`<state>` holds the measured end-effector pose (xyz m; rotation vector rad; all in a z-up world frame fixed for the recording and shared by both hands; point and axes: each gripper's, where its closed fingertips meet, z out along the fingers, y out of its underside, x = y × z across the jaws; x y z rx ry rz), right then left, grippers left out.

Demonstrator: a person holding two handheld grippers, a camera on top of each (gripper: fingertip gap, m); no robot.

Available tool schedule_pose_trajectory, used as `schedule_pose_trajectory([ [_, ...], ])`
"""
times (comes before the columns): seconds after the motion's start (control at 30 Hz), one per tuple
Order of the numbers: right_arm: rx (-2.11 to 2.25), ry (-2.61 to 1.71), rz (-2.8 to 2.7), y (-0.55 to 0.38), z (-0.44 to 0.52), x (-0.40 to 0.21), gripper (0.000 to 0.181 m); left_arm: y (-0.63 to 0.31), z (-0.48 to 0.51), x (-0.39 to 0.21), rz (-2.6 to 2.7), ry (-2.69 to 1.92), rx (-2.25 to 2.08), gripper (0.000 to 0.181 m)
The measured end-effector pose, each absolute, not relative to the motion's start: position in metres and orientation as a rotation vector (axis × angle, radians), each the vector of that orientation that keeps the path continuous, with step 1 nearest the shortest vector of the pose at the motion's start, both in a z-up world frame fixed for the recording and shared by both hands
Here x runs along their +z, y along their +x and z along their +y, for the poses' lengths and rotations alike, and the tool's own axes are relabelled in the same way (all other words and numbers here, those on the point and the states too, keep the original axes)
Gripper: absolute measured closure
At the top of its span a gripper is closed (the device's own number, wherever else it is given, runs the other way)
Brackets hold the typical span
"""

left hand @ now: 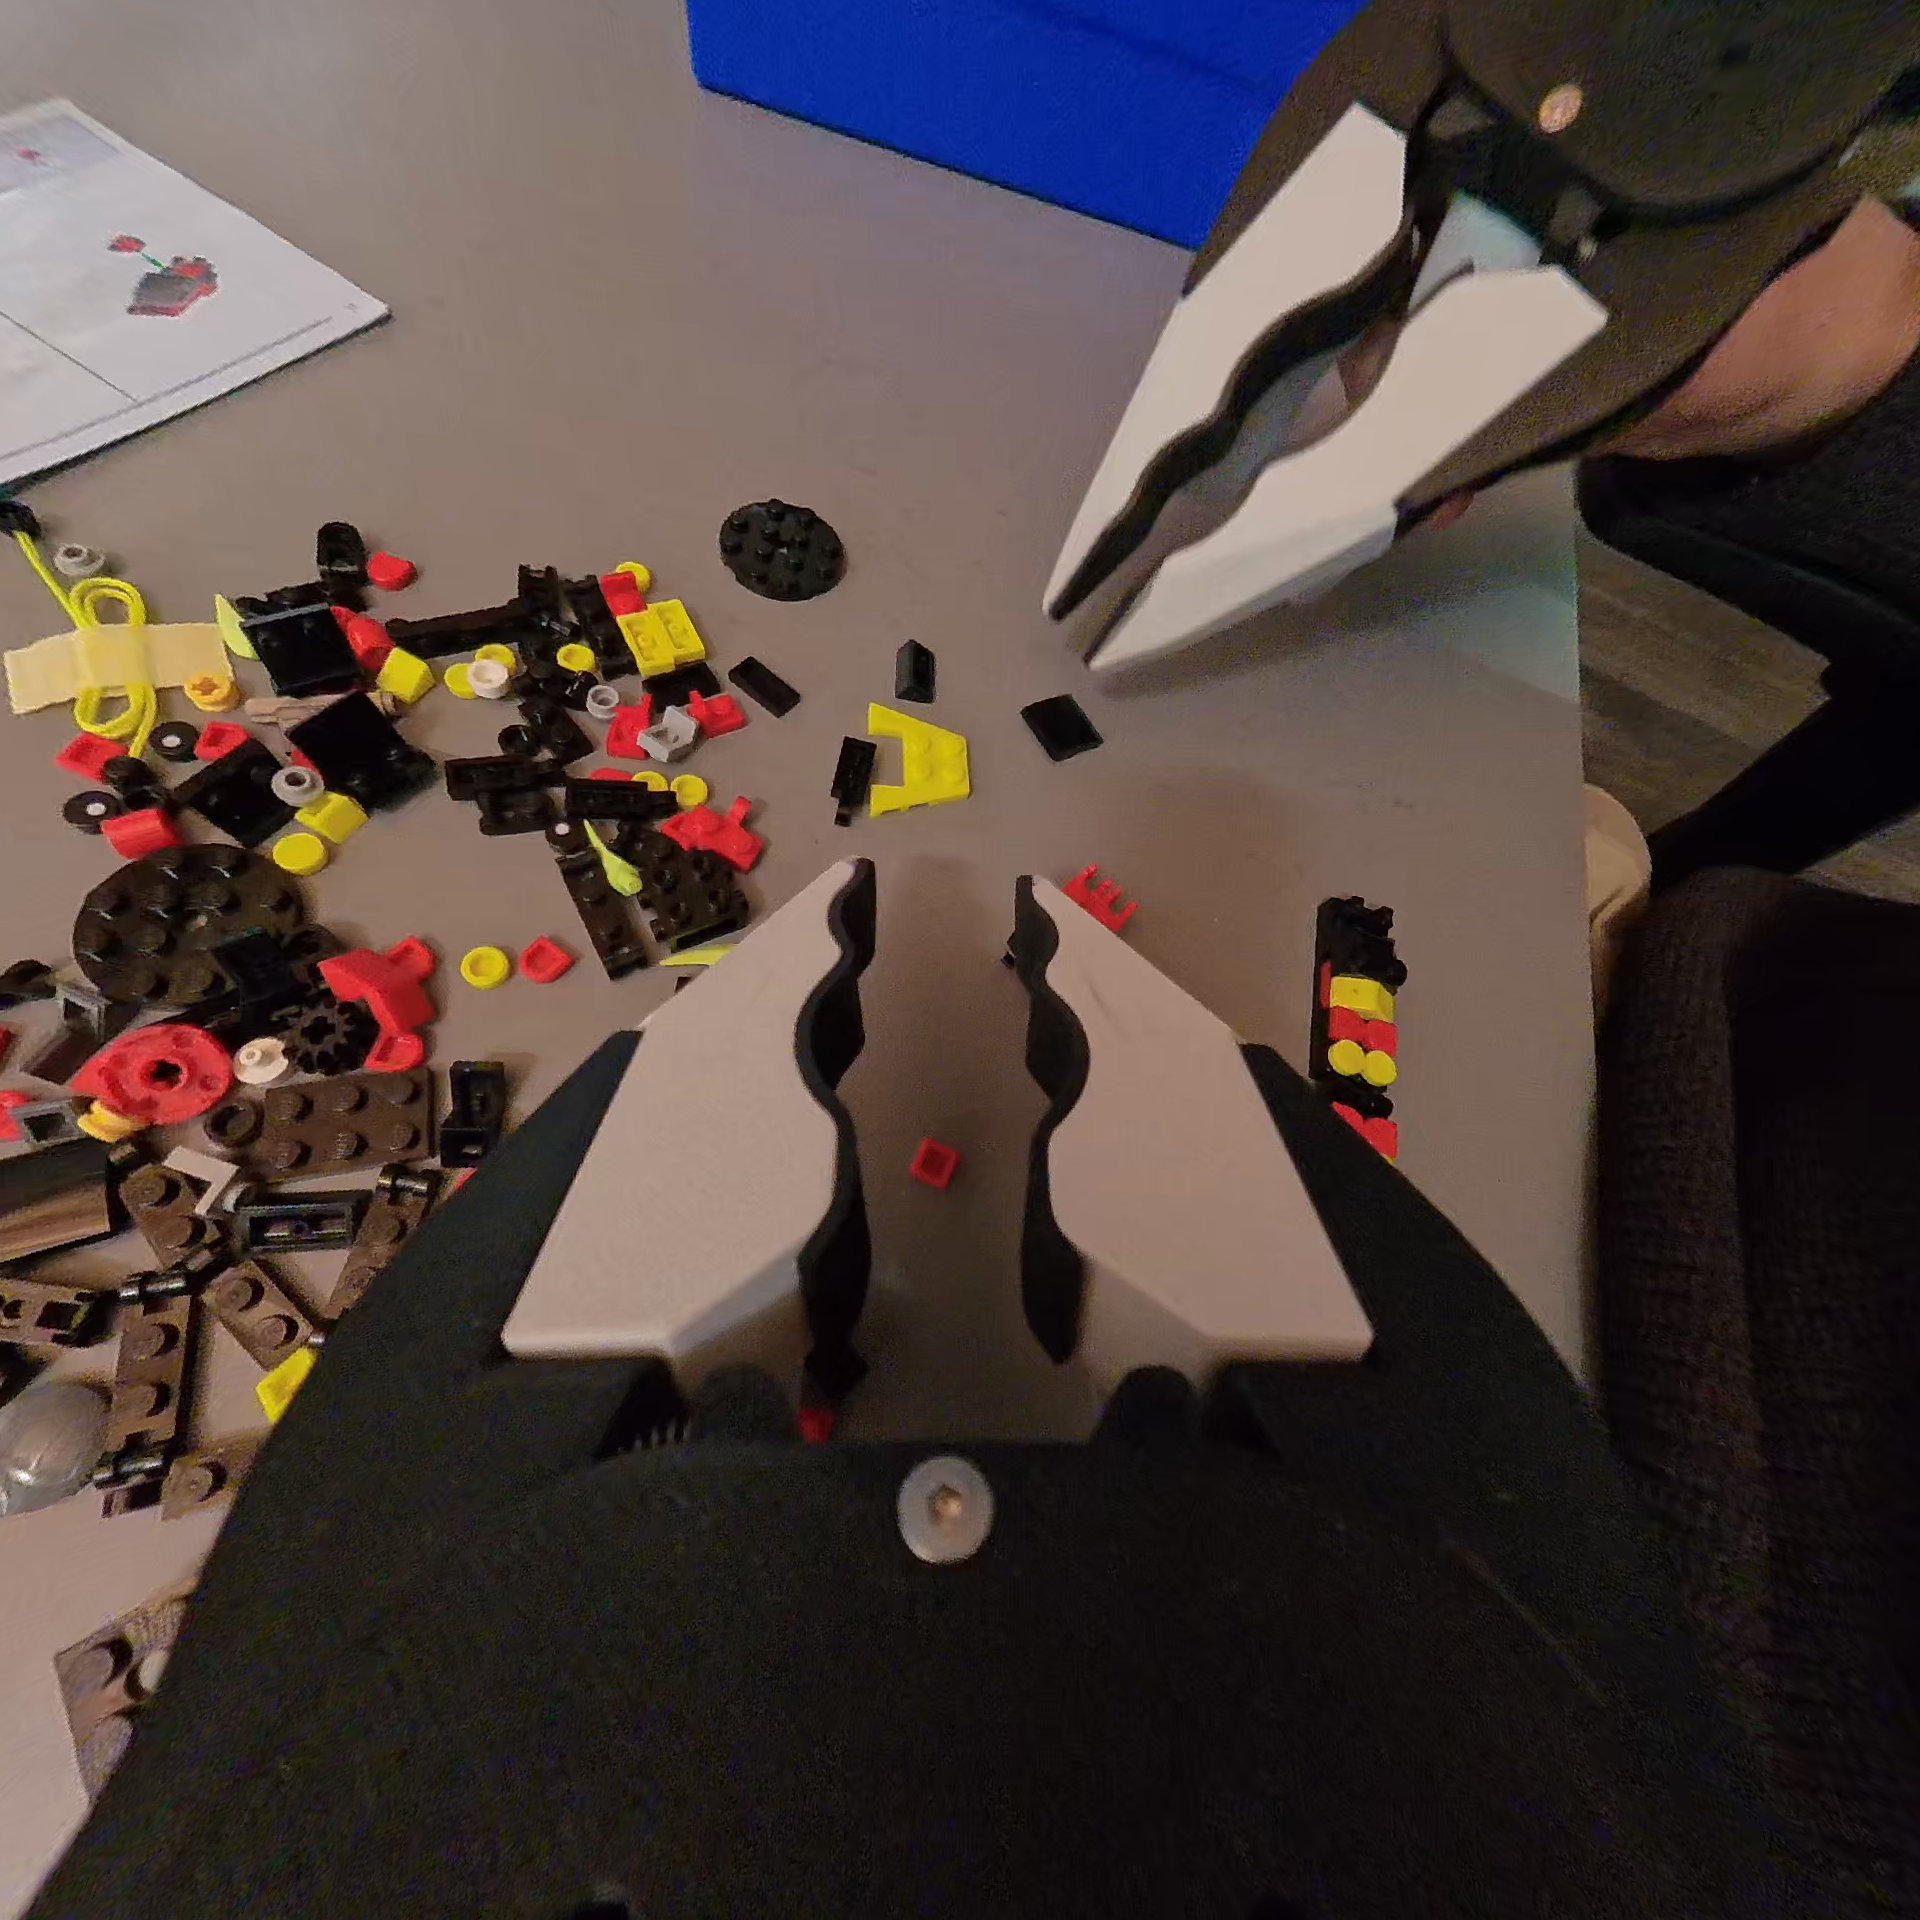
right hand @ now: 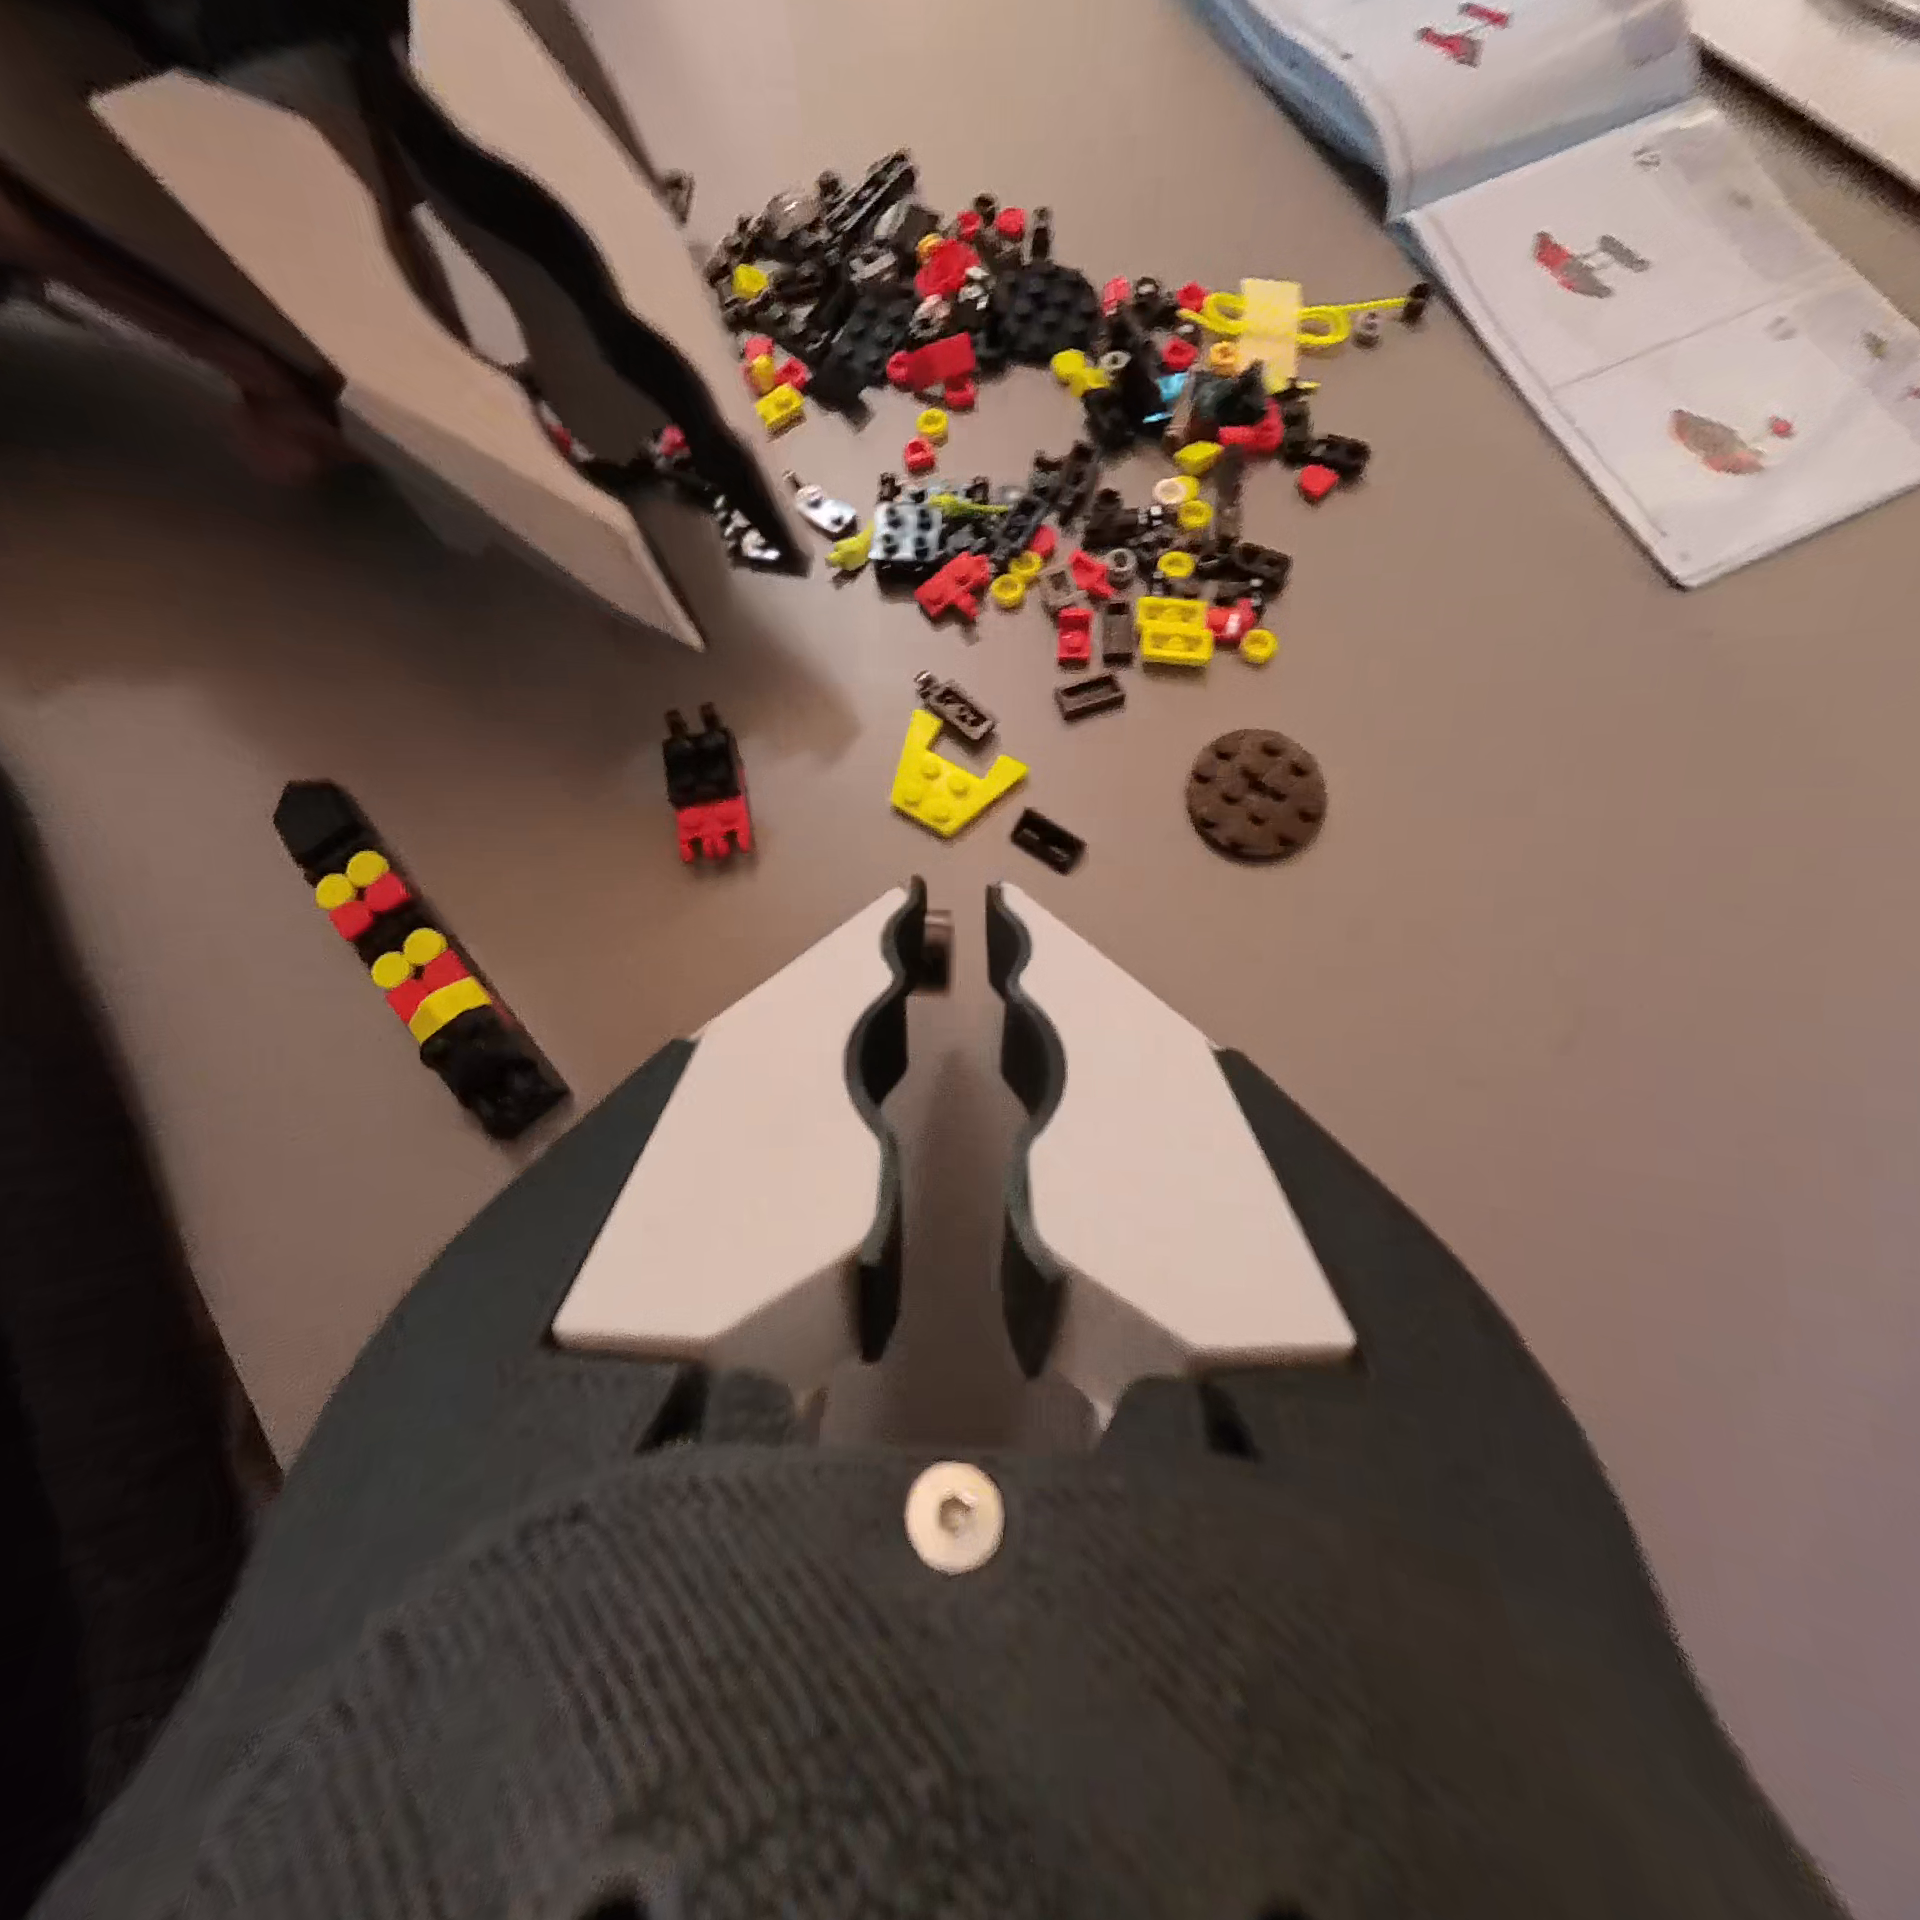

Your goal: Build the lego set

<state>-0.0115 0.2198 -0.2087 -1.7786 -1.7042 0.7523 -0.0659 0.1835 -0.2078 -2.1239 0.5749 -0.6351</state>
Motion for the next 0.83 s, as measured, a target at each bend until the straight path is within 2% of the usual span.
schedule_pose_trajectory([
  [0.03, 0.727, -1.768, -1.737, -0.012, 0.217, -0.213, 0.170, -0.066, 0.184, -0.207, 0.566, -2.123, -0.645, 0.157],
  [0.3, 0.627, -1.777, -1.834, -0.011, 0.212, -0.231, 0.163, -0.069, 0.185, -0.205, 0.535, -2.118, -0.664, 0.157],
  [0.6, 0.671, -1.820, -1.819, -0.012, 0.211, -0.232, 0.166, -0.065, 0.182, -0.209, 0.562, -2.139, -0.656, 0.156],
  [0.83, 0.831, -1.661, -1.833, -0.030, 0.187, -0.208, 0.167, -0.062, 0.175, -0.218, 0.623, -2.194, -0.631, 0.155],
])
